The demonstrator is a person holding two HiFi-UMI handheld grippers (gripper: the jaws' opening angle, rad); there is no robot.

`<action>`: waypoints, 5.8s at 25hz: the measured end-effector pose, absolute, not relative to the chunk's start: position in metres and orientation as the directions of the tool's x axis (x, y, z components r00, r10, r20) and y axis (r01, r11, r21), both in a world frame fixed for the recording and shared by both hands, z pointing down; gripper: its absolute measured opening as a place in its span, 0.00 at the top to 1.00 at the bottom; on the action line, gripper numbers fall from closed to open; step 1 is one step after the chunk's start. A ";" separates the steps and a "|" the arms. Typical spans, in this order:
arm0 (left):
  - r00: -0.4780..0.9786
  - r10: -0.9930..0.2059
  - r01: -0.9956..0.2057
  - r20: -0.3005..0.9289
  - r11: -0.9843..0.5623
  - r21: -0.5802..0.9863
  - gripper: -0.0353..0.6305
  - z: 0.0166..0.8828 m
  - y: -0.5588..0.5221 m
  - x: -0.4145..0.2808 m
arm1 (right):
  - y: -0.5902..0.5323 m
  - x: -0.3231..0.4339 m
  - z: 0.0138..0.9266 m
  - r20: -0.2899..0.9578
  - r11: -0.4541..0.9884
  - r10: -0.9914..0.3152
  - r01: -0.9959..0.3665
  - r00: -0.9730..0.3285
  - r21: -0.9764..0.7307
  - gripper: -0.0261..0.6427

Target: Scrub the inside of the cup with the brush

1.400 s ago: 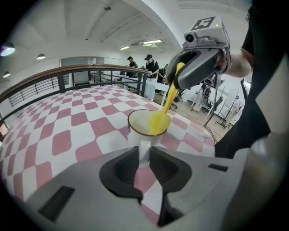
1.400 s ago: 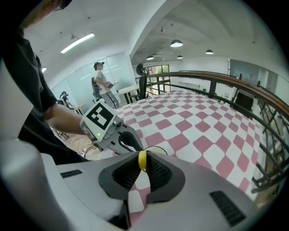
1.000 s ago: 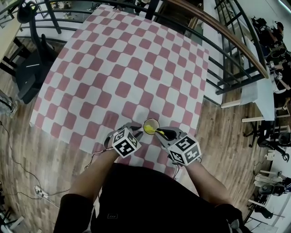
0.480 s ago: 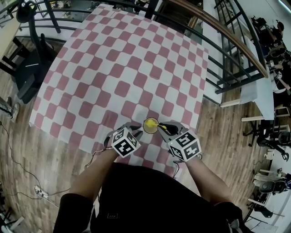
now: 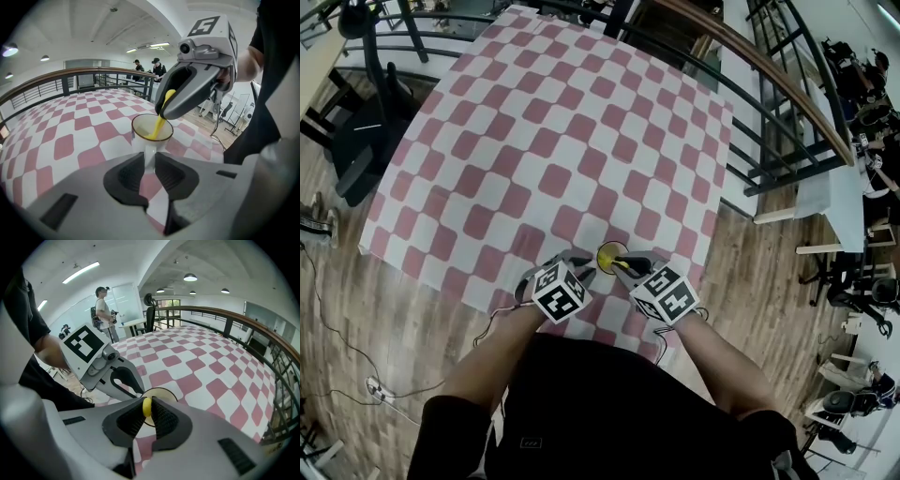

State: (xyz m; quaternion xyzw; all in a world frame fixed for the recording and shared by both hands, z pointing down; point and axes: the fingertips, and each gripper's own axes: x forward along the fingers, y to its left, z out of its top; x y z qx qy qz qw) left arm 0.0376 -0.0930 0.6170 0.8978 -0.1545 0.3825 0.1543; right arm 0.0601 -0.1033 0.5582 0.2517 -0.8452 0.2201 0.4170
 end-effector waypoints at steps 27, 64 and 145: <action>0.664 -0.167 -0.400 0.729 -0.903 0.157 0.84 0.616 -0.092 0.038 | -0.102 0.087 0.562 0.944 0.922 -0.219 -0.368 -0.246 0.118 0.90; 0.662 -0.162 -0.389 0.732 -0.908 0.152 0.84 0.617 -0.092 0.038 | -0.096 0.095 0.563 0.958 0.919 -0.111 -0.395 -0.264 -0.003 0.90; 0.650 -0.183 -0.396 0.737 -0.910 0.123 0.84 0.616 -0.091 0.039 | -0.081 0.060 0.508 0.872 0.938 -0.184 -0.347 -0.454 0.017 0.90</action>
